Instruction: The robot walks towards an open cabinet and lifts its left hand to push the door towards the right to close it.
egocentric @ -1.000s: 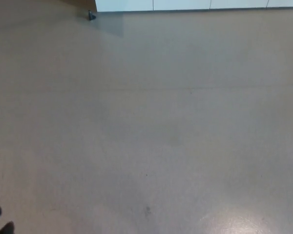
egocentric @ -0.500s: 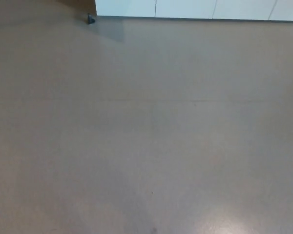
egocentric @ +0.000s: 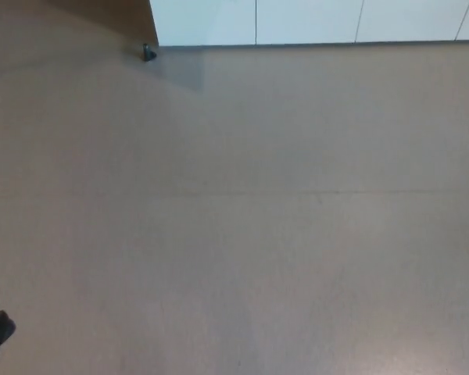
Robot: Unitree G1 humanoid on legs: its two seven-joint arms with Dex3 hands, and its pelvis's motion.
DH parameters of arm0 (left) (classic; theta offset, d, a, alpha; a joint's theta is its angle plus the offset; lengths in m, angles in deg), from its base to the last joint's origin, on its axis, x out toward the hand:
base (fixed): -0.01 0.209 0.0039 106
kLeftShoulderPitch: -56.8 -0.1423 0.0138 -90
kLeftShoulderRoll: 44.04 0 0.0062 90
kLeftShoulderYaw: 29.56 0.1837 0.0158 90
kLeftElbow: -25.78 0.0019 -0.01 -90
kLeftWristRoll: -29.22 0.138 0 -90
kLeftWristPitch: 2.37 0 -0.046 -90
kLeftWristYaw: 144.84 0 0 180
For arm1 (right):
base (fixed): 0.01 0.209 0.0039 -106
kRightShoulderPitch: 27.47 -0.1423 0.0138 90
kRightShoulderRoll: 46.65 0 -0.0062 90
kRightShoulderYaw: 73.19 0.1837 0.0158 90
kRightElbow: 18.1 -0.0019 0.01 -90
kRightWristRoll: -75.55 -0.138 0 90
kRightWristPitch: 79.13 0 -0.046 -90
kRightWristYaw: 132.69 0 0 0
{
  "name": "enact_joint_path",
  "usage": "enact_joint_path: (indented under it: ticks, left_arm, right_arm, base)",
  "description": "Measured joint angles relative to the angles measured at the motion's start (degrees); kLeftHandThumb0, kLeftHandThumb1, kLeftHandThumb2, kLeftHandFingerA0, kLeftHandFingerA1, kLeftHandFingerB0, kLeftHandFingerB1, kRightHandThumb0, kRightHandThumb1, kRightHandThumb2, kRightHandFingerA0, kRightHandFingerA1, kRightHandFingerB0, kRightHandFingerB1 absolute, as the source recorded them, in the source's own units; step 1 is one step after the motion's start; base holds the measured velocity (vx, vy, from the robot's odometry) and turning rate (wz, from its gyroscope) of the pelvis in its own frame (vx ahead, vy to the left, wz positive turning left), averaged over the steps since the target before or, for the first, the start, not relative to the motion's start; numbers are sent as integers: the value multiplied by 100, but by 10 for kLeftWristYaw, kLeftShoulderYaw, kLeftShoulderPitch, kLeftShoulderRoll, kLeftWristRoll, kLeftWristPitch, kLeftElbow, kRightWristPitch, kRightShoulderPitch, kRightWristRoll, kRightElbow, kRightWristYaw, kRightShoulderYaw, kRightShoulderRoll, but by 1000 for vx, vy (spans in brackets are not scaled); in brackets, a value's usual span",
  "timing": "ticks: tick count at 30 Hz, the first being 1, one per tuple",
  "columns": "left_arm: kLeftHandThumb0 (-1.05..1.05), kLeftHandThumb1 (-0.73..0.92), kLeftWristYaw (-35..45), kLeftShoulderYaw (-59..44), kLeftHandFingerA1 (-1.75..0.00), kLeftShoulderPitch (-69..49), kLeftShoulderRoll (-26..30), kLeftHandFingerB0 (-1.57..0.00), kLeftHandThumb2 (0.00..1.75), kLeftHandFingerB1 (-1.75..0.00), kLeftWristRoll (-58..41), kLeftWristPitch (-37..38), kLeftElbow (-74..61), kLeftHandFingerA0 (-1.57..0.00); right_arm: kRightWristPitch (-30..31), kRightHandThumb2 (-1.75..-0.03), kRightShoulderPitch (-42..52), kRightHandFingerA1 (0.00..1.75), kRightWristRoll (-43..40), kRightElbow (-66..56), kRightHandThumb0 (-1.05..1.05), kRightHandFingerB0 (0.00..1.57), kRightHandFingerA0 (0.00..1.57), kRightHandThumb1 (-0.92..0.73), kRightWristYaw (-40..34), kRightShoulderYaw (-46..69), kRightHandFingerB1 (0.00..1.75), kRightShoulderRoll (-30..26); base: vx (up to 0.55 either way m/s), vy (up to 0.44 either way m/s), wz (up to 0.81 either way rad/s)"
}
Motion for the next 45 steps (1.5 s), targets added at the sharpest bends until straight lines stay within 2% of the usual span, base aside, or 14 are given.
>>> enact_joint_path:
  ticks: [6,7,14,15,16,17,23,24,25,26,30,31,39,45]
  left_arm:
    - [-22,57,0,6,-48,-12,0,-44,57,-40,0,5,-3,-58]
    - [-22,55,0,6,-48,-13,0,-45,56,-40,0,5,-3,-62]
    - [-20,56,-3,13,-48,-17,2,-44,56,-40,0,12,-8,-60]
    - [-25,52,-4,13,-52,-18,2,-42,65,-46,0,12,-8,-56]
    - [-25,52,-4,13,-52,-19,2,-42,65,-46,0,12,-8,-56]
    - [-19,56,-5,14,-49,-19,2,-45,56,-42,0,12,-8,-62]
    - [-19,55,-8,16,-50,-25,2,-44,56,-41,0,14,-11,-64]
    - [-30,46,-7,17,-56,-23,0,-41,67,-48,0,14,-11,-60]
    - [-30,46,-7,20,-56,-21,-2,-41,67,-48,0,14,-11,-60]
    - [-24,55,-6,22,-49,-21,-2,-45,56,-41,1,14,-10,-65]
    - [-26,56,-5,25,-49,-24,-1,-46,56,-42,1,16,-7,-62]
    - [-26,55,-4,27,-50,-25,0,-47,56,-42,1,17,-7,-66]
    - [-25,59,0,37,-52,-30,5,-47,57,-43,2,26,-6,-70]
    - [-24,59,-1,43,-51,-29,9,-48,57,-42,3,27,-6,-67]
  right_arm:
    - [0,-59,13,51,0,1,-40,43,64,-67,0,-5,43,-2]
    - [0,-59,15,50,0,1,-41,41,61,-68,0,-5,42,-2]
    - [-5,-59,20,51,-1,1,-41,42,62,-69,5,-18,43,-1]
    - [-5,-59,22,51,-1,1,-41,45,65,-69,6,-19,43,-1]
    - [-5,-59,23,51,-1,1,-41,45,65,-69,7,-19,43,-1]
    - [-5,-59,25,51,-1,1,-41,42,62,-69,8,-20,43,-1]
    - [-5,-60,26,52,0,9,-40,42,65,-70,15,-29,43,-2]
    - [-6,-59,26,53,0,8,-41,43,67,-69,16,-29,43,-5]
    - [-7,-59,26,53,0,8,-41,43,67,-69,16,-29,43,-10]
    - [-9,-59,26,54,0,8,-40,42,67,-69,16,-29,43,-13]
    - [-10,-59,25,54,0,8,-40,44,67,-69,17,-34,44,-14]
    - [-10,-59,26,54,0,8,-41,45,68,-68,18,-35,44,-14]
    - [-12,-59,28,53,2,18,-43,45,66,-68,23,-45,44,-18]
    - [-15,-59,35,51,2,22,-41,44,60,-70,29,-48,44,-18]
  base:
    - [363,26,-14]
    - [326,87,-10]
    - [501,178,-15]
    - [469,166,8]
    - [469,150,12]
    - [469,146,15]
    - [410,-167,34]
    - [491,-314,66]
    - [476,-308,35]
    - [474,-307,11]
    - [422,-175,1]
    - [370,-98,-9]
    - [482,15,-38]
    - [520,121,-18]
